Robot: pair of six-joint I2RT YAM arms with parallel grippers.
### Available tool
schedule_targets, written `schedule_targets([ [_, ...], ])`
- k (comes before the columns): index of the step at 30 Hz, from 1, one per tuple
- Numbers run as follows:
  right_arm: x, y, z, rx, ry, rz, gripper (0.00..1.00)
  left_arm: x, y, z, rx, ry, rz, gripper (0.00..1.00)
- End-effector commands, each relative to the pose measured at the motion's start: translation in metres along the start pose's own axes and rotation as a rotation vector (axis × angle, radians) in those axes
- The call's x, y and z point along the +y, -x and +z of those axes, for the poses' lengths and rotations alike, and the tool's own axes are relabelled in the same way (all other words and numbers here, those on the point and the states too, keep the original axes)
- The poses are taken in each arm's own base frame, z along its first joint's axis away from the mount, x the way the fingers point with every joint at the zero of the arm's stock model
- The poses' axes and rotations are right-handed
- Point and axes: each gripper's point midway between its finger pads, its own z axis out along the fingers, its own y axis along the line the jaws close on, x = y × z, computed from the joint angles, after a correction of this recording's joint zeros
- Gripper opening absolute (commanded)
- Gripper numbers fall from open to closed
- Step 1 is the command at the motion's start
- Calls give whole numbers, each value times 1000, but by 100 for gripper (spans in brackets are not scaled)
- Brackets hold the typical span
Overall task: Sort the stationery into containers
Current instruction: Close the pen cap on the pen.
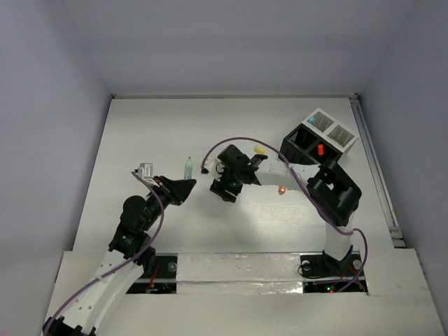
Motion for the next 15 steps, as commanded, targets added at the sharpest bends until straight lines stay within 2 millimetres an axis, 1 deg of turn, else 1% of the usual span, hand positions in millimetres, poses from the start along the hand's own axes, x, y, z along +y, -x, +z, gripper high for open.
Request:
schedule_targets([
  [1, -7, 11, -9, 0, 10, -71, 68, -13, 30, -4, -109, 4, -5, 0],
  [2, -6, 12, -10, 3, 14, -74, 68, -15, 35, -6, -126, 3, -8, 0],
  [5, -3, 5, -4, 41, 44, -76, 68, -16, 40, -8, -144, 14, -6, 0],
  [6, -6, 0, 0, 57, 46, -65, 68, -15, 39, -8, -142, 16, -1, 0],
  [10, -5, -3, 7, 66, 65, -63, 68, -14, 38, -7, -135, 22, 2, 0],
  [15, -14, -10, 10, 82, 48, -45, 63, -15, 40, -9, -138, 23, 7, 0],
])
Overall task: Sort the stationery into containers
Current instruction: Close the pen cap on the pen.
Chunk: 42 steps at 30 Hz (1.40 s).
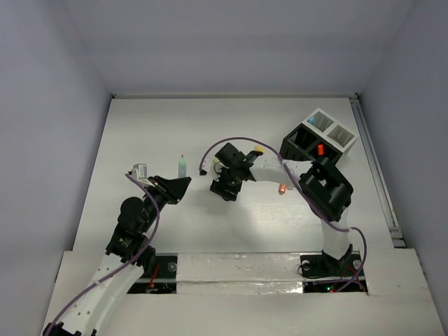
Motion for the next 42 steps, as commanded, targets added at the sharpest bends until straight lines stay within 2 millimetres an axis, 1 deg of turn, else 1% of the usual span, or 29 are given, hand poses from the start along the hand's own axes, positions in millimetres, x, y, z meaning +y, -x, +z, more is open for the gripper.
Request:
schedule_targets([
  [1, -8, 1, 0, 0, -3, 4, 62, -23, 25, -3, -70, -51, 21, 0],
  [3, -11, 5, 2, -17, -11, 4, 55, -23, 26, -3, -73, -50, 25, 0],
  [4, -11, 7, 3, -23, -12, 7, 50, -23, 25, -3, -71, -52, 25, 0],
  [5, -12, 7, 6, -25, -11, 8, 42, -23, 24, -2, -65, -53, 27, 0],
  [10, -10, 2, 12, -5, 2, 28, 20, -18, 14, -1, -34, -51, 20, 0],
  [11, -9, 2, 13, -7, 4, 30, 3, -17, 13, 0, -31, -50, 18, 0],
  [12, -8, 1, 13, -11, 6, 37, 0, -17, 11, 0, -26, -54, 15, 0],
  [14, -9, 1, 12, -24, 8, 69, 0, -15, 7, 2, -13, -56, 13, 0],
  [15, -8, 4, 8, -41, 6, 77, 0, -15, 4, 2, -1, -66, 13, 0],
  [16, -6, 6, 5, -57, 3, 103, 0, -11, -2, 4, 18, -59, 12, 0],
  [17, -9, 15, 3, -100, -15, 109, 0, -14, -1, 4, 16, -77, 12, 0],
  [18, -10, 9, 1, -111, -19, 139, 0, -15, -6, 5, 36, -94, 11, 0],
  [19, -9, 20, -12, -161, -31, 173, 0, -13, -12, 5, 50, -97, 4, 0],
  [20, -20, 33, -19, -237, -71, 190, 0, -16, -13, 7, 53, -117, 2, 0],
  [21, -21, 39, -26, -279, -88, 209, 0, -19, -17, 6, 71, -142, -1, 0],
  [22, -23, 32, -29, -293, -111, 283, 0, -16, -23, 7, 88, -142, -10, 0],
  [23, -30, 50, -48, -384, -155, 302, 0, -22, -20, 7, 74, -176, -7, 0],
  [25, -32, 58, -63, -450, -189, 365, 0, -26, -25, 6, 90, -216, -11, 0],
  [26, -35, 69, -80, -537, -212, 443, 0, -28, -26, 6, 96, -228, -22, 0],
  [27, -34, 77, -89, -591, -212, 471, 0, -37, -23, 6, 83, -273, -19, 0],
  [28, -31, 82, -96, -632, -199, 489, 0, -37, -24, 5, 86, -286, -26, 0],
  [29, -33, 90, -111, -709, -210, 550, 0, -43, -22, 6, 78, -315, -40, 0],
  [33, -38, 104, -140, -872, -231, 644, 0, -62, -21, 3, 88, -421, -80, 0],
  [35, -42, 117, -171, -1015, -244, 693, 0, -65, -22, 5, 96, -440, -96, 0],
  [36, -44, 114, -176, -1041, -240, 719, 0, -71, -18, 4, 84, -468, -92, 0],
  [38, -37, 128, -199, -1139, -181, 750, 0, -71, -18, 7, 84, -470, -93, 0],
  [40, -32, 133, -211, -1186, -131, 792, 0, -77, -14, 8, 68, -498, -88, 0],
  [41, -32, 137, -219, -1225, -118, 800, 0, -75, -15, 9, 74, -494, -92, 0],
  [42, -31, 138, -222, -1240, -109, 810, 0, -80, -13, 8, 64, -517, -87, 0],
])
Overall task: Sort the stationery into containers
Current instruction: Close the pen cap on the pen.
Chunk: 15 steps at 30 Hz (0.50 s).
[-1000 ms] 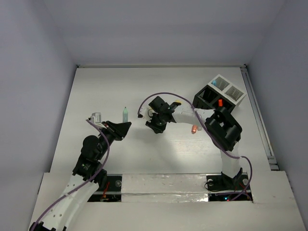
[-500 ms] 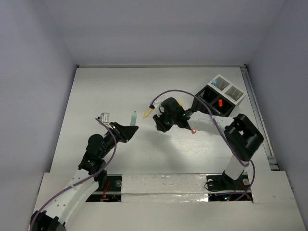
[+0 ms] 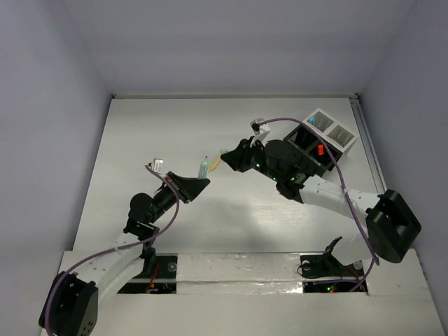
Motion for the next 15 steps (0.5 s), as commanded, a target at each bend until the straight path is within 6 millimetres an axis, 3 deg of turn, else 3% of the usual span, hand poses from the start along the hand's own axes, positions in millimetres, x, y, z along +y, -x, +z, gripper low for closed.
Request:
schedule_targets([
  [1, 28, 57, -8, -211, 83, 154, 0, -40, 18, 1, -61, -175, 54, 0],
  [8, 43, 86, -17, -313, 139, 333, 0, -51, 23, 6, -72, -217, 56, 0],
  [15, 56, 85, -10, -306, 232, 390, 0, -64, 22, 10, -50, -268, 56, 0],
])
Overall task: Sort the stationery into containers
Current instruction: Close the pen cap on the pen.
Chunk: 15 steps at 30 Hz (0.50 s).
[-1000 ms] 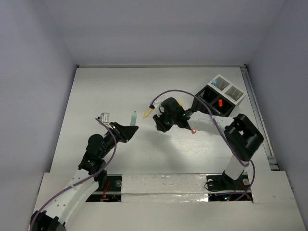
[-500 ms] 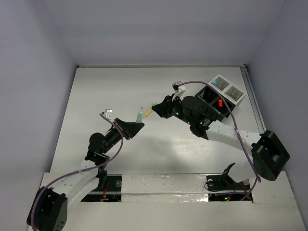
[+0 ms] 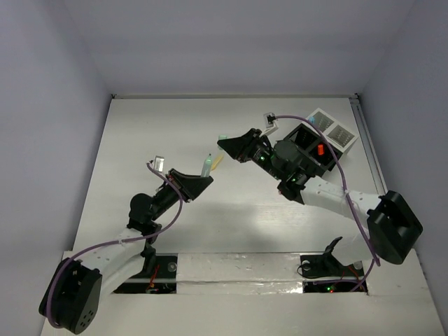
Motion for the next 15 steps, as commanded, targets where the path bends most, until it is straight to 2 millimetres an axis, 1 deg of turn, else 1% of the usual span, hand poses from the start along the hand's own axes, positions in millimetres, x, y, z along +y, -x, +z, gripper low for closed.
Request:
schedule_targets([
  [1, 20, 14, 4, -61, 96, 63, 0, -41, 17, 8, -32, -153, 48, 0],
  [4, 25, 15, 7, -58, 117, 69, 0, -41, 14, 9, -26, -157, 41, 0],
  [8, 23, 11, 10, -41, 112, 63, 0, -41, 16, 11, -33, -155, 44, 0],
  [12, 29, 7, 8, -44, 128, 48, 0, -40, 17, 13, -34, -151, 44, 0],
  [15, 31, 9, 7, -55, 136, 40, 0, -41, 16, 13, -31, -156, 40, 0],
])
